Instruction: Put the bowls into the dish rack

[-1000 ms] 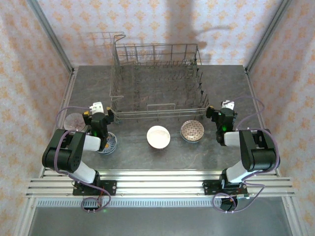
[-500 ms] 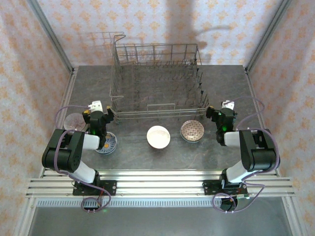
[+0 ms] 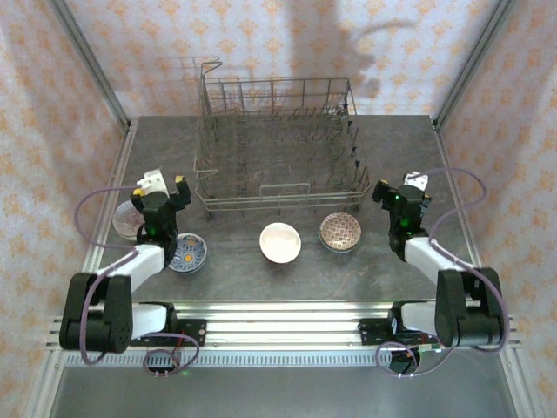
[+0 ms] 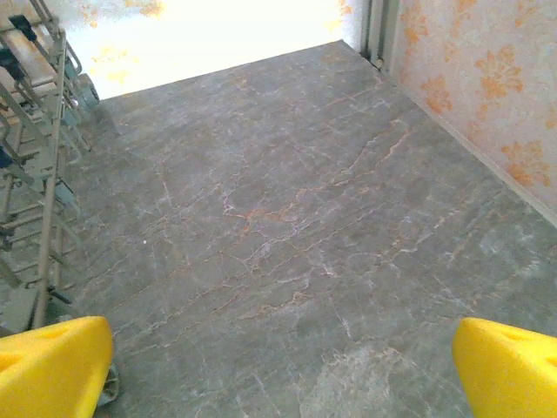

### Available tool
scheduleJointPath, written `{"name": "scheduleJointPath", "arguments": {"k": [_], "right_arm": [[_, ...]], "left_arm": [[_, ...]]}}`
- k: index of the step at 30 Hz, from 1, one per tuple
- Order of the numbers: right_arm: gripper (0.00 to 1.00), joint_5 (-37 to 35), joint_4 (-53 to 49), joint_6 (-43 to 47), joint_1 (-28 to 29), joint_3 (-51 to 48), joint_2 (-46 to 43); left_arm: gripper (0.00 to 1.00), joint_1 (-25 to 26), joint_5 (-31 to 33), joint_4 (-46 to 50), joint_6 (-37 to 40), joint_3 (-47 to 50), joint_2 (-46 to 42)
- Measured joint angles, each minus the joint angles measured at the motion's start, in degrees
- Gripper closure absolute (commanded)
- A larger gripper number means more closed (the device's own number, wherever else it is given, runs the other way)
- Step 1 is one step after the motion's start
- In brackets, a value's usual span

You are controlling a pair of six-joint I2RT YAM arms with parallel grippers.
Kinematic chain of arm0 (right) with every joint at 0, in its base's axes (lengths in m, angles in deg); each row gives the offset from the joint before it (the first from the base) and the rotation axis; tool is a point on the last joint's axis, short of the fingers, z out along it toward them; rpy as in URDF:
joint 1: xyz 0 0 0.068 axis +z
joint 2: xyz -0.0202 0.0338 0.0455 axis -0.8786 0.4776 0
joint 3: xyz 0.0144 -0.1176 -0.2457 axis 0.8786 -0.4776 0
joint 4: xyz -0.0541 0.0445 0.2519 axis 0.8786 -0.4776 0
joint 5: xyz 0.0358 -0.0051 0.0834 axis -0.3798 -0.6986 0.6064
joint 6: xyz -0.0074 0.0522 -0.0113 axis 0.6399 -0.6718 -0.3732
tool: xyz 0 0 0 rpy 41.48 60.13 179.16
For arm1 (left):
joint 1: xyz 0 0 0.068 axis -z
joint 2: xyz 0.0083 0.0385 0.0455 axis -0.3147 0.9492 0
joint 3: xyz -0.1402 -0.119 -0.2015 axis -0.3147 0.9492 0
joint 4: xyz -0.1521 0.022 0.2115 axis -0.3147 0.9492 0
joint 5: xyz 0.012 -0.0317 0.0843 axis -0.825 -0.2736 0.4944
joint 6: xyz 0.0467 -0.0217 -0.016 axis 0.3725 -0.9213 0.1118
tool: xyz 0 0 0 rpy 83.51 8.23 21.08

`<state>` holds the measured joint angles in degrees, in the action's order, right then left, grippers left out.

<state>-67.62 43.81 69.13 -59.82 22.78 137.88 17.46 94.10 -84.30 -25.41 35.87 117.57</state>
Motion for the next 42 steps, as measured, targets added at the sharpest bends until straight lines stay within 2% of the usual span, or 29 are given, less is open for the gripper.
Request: {"name": "scheduleJointPath", "arguments": {"k": [7,10,16,18,22,26,29,31,35,42], "right_arm": [[0.01,-0.7,-22.4,-2.6,0.0,9.6,-11.8],[0.04,-0.3,-31.3,-3.8,0.0,13.6,-14.3],[0.09,5.0,-46.3,-5.6,0.0,19.2,-14.8],[0.10,6.8,-50.1,-6.0,0.0,20.6,-14.8],[0.12,9.7,-56.2,-6.1,0.0,24.5,-13.9],[0.16,12.6,-59.7,-5.9,0.0,28.3,-11.8],[0.16,14.5,-61.5,-6.0,0.0,28.6,-11.7],[0.17,15.2,-62.6,-6.0,0.0,28.6,-11.7],[0.19,16.0,-63.8,-6.0,0.0,28.5,-12.5],[0.27,17.0,-66.8,-5.9,0.0,28.5,-12.7]], "left_arm": [[0.19,0.2,-3.9,27.2,-6.8,-16.4,-13.6],[0.22,2.1,-5.2,36.3,-9.8,-20.7,-18.7],[0.35,13.5,-5.0,54.0,-16.4,-24.1,-23.1],[0.37,18.4,-4.2,58.9,-18.6,-25.2,-23.1],[0.42,31.7,0.1,67.5,-24.3,-27.9,-22.8],[0.44,45.9,5.8,74.3,-30.9,-33.5,-18.4],[0.44,54.4,9.0,76.6,-35.2,-37.4,-12.7],[0.44,58.2,9.6,77.0,-37.8,-39.5,-8.1],[0.44,61.8,8.4,76.1,-41.9,-42.6,1.6],[0.44,64.8,1.7,73.3,-45.7,-52.7,18.8]]}}
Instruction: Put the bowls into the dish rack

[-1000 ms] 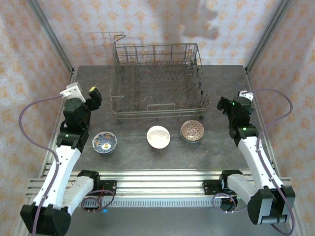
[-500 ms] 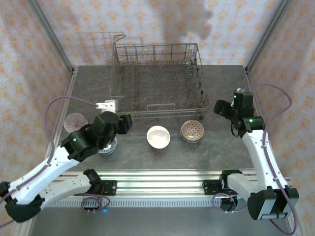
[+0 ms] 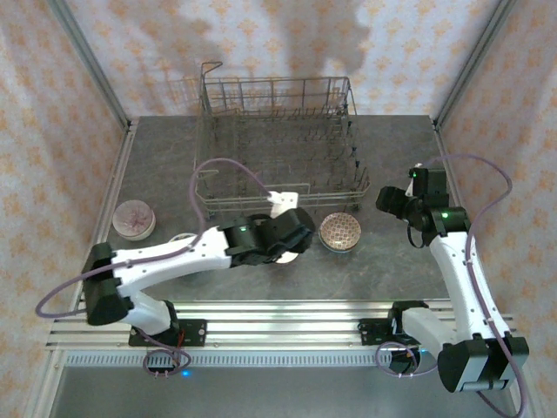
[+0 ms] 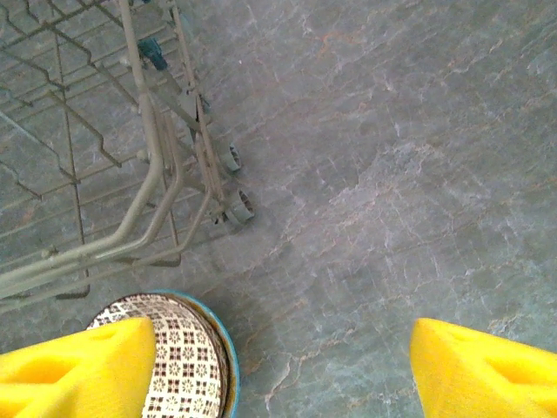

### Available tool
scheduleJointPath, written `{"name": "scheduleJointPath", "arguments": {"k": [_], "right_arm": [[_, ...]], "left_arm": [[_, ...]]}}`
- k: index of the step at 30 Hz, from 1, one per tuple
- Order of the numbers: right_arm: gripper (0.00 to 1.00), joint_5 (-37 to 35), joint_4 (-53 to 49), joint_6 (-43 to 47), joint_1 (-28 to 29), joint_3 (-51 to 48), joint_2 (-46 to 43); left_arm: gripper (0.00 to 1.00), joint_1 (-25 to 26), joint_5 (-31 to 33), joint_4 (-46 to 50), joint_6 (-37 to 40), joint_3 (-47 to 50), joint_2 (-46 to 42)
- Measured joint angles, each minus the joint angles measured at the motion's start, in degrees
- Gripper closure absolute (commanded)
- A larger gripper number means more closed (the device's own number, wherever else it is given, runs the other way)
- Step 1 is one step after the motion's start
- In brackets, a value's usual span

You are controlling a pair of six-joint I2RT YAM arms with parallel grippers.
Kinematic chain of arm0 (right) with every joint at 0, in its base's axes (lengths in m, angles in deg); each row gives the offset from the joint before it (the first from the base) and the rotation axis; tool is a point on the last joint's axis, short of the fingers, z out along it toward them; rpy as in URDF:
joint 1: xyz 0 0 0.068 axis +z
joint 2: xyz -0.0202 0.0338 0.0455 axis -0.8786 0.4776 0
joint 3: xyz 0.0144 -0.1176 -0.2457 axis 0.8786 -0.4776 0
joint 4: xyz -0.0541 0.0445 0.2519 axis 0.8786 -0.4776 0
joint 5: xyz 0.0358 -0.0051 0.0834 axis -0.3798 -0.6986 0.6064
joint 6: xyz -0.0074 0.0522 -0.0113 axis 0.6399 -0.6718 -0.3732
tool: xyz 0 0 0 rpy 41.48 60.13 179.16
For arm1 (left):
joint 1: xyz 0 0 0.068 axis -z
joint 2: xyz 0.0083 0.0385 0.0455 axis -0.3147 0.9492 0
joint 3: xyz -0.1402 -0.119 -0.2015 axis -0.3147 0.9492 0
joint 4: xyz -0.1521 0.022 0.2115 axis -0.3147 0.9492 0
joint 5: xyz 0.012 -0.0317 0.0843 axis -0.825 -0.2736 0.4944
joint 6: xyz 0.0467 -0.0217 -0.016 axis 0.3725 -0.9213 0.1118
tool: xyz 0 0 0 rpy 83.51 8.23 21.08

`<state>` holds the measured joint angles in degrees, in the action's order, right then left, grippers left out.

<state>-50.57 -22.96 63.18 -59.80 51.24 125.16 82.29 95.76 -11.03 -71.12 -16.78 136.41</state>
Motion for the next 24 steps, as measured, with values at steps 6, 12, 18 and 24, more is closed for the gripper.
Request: {"name": "scheduleJointPath", "arguments": {"k": [6,12,18,24], "right_arm": [[0.31,-0.9,-1.6,0.0,0.0,0.0,-1.9],[0.35,-1.4,-1.9,0.0,0.0,-0.1,-5.4],[0.38,-1.4,-2.9,0.0,0.0,-0.1,-5.0],[0.42,-1.6,-3.1,0.0,0.0,-0.1,-5.0]], "left_arm": [[0.45,0.2,-5.9,-1.0,-1.0,-8.6,10.7],[0.48,0.1,-8.9,-0.9,-1.8,-14.3,18.6],[0.50,-0.7,-8.7,-0.1,-3.3,-15.1,22.2],[0.51,-2.3,-7.6,0.0,-5.4,-15.1,24.2]]}}
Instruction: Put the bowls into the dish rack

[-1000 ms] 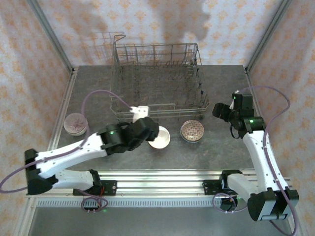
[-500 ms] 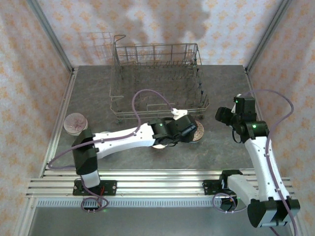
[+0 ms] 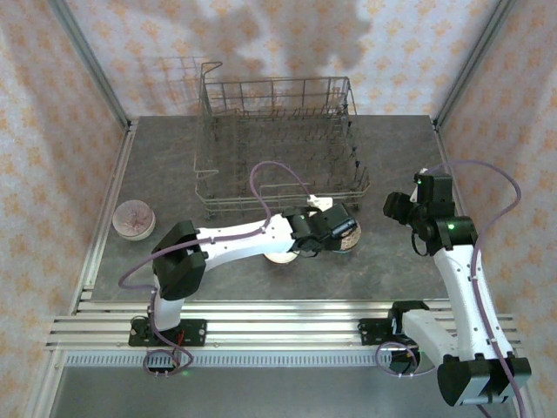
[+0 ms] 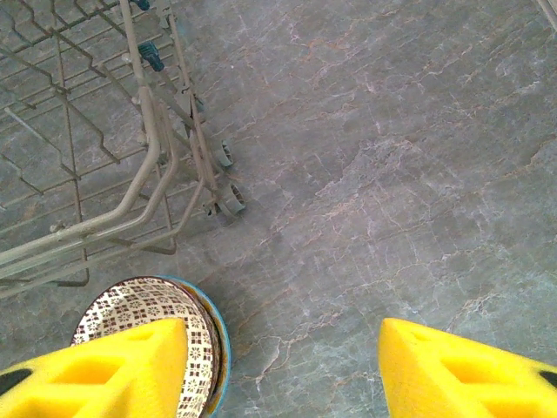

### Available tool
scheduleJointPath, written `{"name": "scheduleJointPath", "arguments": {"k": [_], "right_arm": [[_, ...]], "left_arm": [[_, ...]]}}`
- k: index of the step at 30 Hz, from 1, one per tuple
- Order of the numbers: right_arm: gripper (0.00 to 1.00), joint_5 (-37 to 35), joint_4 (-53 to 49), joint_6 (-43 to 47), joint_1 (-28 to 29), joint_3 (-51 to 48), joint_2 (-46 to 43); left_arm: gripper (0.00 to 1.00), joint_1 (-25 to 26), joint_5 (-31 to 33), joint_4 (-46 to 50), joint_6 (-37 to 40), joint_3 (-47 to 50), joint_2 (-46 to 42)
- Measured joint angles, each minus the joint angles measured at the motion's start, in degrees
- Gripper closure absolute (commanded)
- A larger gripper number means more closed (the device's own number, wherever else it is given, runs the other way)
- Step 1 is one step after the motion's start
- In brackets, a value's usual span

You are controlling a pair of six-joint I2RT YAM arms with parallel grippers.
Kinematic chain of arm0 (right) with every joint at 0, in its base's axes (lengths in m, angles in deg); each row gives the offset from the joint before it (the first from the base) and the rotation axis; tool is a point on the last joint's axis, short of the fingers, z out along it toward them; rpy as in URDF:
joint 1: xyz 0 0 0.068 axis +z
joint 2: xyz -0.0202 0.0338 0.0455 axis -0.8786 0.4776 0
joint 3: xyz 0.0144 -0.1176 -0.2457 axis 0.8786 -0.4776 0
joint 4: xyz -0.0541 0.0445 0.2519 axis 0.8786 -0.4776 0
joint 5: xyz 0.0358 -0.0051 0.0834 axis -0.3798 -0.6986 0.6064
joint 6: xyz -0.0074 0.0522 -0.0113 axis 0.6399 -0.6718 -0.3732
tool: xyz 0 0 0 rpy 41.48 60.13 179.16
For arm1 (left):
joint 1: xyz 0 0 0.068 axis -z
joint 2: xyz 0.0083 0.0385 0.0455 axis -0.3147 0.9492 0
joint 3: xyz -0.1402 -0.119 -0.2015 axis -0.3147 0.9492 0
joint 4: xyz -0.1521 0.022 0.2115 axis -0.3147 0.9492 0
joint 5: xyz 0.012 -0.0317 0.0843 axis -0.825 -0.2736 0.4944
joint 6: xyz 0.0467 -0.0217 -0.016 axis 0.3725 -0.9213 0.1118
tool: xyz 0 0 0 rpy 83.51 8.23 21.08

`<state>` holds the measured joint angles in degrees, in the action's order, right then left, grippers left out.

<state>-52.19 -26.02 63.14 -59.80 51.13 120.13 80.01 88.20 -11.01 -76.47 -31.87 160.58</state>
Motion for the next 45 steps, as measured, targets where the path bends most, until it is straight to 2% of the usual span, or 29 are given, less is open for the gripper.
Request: {"name": "scheduleJointPath", "arguments": {"k": [12,31,45], "right_arm": [[0.45,-0.5,-0.1,0.0,0.0,-0.7,0.0],[0.49,-0.6,-0.1,0.5,0.0,-2.3,-0.1],[0.50,-0.3,0.1,0.5,0.0,-3.0,-0.5]], "left_arm": [[0.55,-1.5,0.8,0.2,-1.2,-3.5,7.3],[0.62,-2.2,1.1,0.9,-2.1,-7.2,10.7],[0.92,-2.9,0.9,1.9,-1.6,-9.2,12.0]]}}
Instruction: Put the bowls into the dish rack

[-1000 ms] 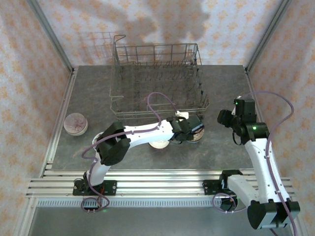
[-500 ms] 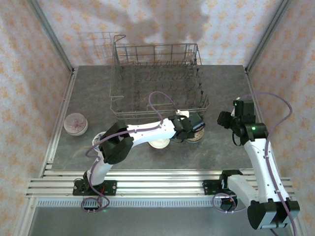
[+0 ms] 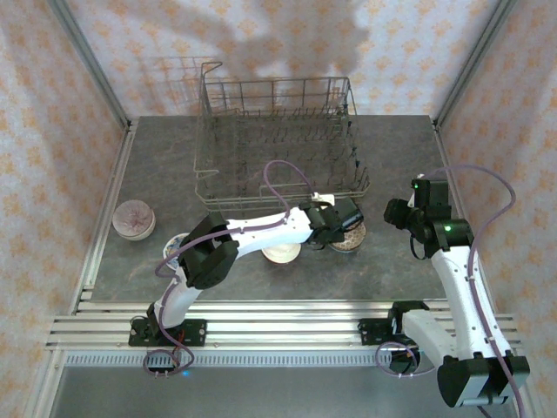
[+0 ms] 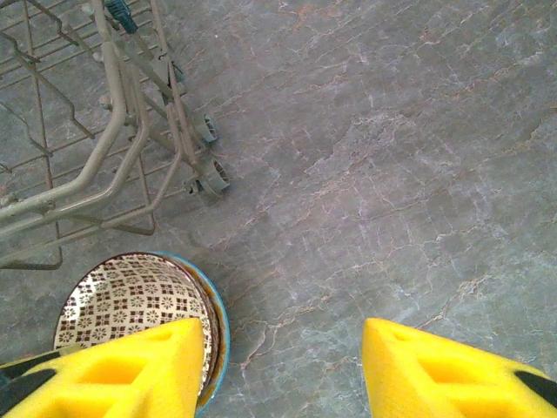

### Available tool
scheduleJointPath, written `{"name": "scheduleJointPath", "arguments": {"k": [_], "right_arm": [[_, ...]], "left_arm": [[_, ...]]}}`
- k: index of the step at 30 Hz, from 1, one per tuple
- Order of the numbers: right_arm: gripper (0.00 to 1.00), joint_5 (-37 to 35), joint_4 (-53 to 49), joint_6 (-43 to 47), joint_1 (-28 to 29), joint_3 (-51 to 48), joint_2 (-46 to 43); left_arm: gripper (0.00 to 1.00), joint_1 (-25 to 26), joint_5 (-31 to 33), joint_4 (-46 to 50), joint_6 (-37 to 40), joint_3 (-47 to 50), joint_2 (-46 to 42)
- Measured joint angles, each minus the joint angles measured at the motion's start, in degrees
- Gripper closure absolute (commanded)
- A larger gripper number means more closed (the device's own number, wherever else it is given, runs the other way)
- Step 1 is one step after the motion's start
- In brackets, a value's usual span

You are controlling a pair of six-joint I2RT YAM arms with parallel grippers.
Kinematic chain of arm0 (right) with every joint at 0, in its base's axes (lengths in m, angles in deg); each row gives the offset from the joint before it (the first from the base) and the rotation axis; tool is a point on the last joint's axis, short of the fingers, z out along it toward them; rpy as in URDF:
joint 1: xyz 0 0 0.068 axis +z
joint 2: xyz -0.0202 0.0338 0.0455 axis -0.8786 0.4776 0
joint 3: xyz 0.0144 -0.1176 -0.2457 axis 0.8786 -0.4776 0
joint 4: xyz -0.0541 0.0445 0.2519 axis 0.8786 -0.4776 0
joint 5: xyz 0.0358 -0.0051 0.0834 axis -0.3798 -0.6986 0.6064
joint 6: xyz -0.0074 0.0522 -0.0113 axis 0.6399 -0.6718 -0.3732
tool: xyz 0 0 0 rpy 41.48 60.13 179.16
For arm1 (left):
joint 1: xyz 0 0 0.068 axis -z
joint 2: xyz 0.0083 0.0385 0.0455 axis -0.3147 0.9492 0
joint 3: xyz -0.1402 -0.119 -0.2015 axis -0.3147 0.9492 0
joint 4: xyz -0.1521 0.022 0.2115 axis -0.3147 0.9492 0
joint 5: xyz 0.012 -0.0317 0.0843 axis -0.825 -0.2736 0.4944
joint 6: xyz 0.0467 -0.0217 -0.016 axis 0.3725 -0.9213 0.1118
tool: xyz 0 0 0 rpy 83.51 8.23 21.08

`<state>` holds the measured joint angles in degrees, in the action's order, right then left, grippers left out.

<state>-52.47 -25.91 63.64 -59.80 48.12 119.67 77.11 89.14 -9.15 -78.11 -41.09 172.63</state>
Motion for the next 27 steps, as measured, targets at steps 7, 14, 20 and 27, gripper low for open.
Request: {"name": "scheduleJointPath", "arguments": {"k": [7,14,20,27], "right_arm": [[0.50,1.2,0.0,0.0,0.0,0.0,0.0],[0.50,2.5,0.0,-0.1,0.0,0.0,-0.1],[0.51,4.2,0.0,-0.3,0.0,-0.3,0.0],[0.52,6.0,0.6,-1.6,0.0,-1.1,0.8]], "left_arm": [[0.99,0.0,-0.4,0.0,0.7,-2.8,0.8],[1.00,0.0,-0.8,0.0,1.5,-3.6,1.4],[1.00,-0.1,-1.9,-0.1,1.8,-3.7,1.4],[1.00,-0.7,-5.4,-1.2,2.7,-3.7,1.3]]}}
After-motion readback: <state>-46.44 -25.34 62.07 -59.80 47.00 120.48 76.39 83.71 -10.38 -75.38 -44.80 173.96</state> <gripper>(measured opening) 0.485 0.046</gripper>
